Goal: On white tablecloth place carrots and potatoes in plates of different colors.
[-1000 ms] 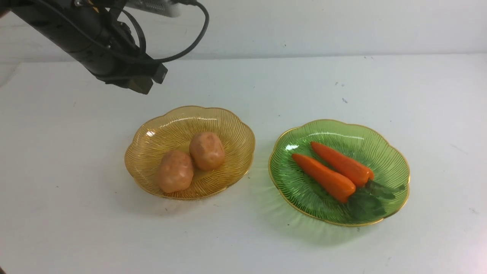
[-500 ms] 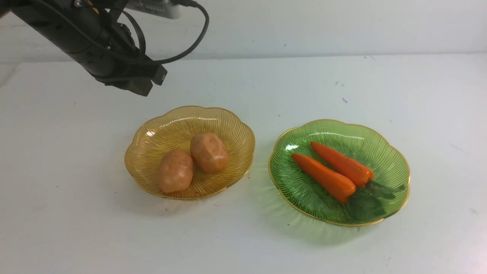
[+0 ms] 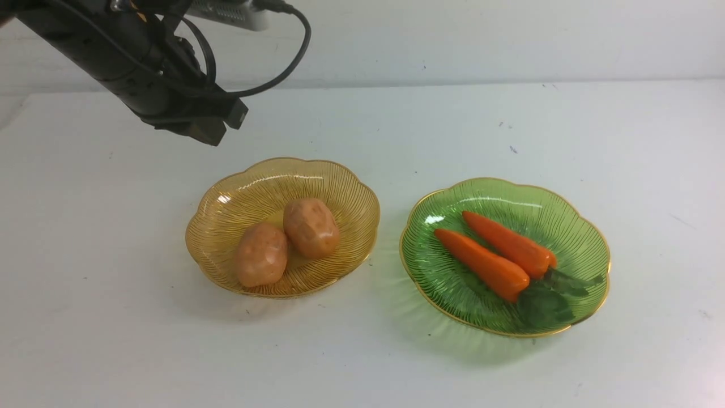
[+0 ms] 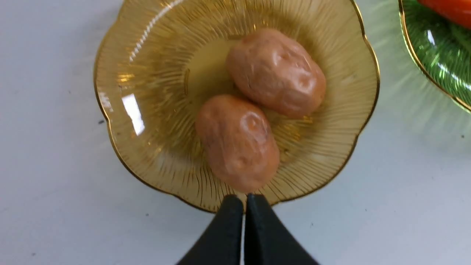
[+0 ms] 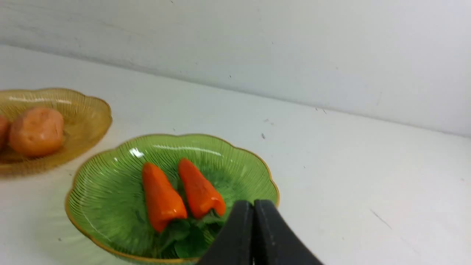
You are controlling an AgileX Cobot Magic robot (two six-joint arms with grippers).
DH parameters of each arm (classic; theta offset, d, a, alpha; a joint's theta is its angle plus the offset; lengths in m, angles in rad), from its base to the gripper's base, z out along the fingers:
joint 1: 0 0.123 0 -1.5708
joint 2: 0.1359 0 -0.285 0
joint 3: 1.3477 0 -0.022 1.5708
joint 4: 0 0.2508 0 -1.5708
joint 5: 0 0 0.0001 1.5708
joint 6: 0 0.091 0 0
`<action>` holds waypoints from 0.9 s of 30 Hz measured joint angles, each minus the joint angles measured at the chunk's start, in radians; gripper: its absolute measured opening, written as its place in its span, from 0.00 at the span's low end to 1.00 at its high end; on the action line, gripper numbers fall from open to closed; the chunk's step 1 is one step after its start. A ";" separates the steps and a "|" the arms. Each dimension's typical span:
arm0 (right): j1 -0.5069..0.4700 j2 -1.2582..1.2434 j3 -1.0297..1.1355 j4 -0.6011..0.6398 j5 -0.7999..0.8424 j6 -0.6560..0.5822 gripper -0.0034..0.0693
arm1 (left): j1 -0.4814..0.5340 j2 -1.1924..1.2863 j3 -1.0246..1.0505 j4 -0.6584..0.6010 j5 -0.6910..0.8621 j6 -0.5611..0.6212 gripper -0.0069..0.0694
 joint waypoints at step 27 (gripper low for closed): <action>-0.079 -0.094 0.149 -0.002 0.034 -0.001 0.03 | 0.000 -0.707 0.478 -0.034 0.013 -0.038 0.09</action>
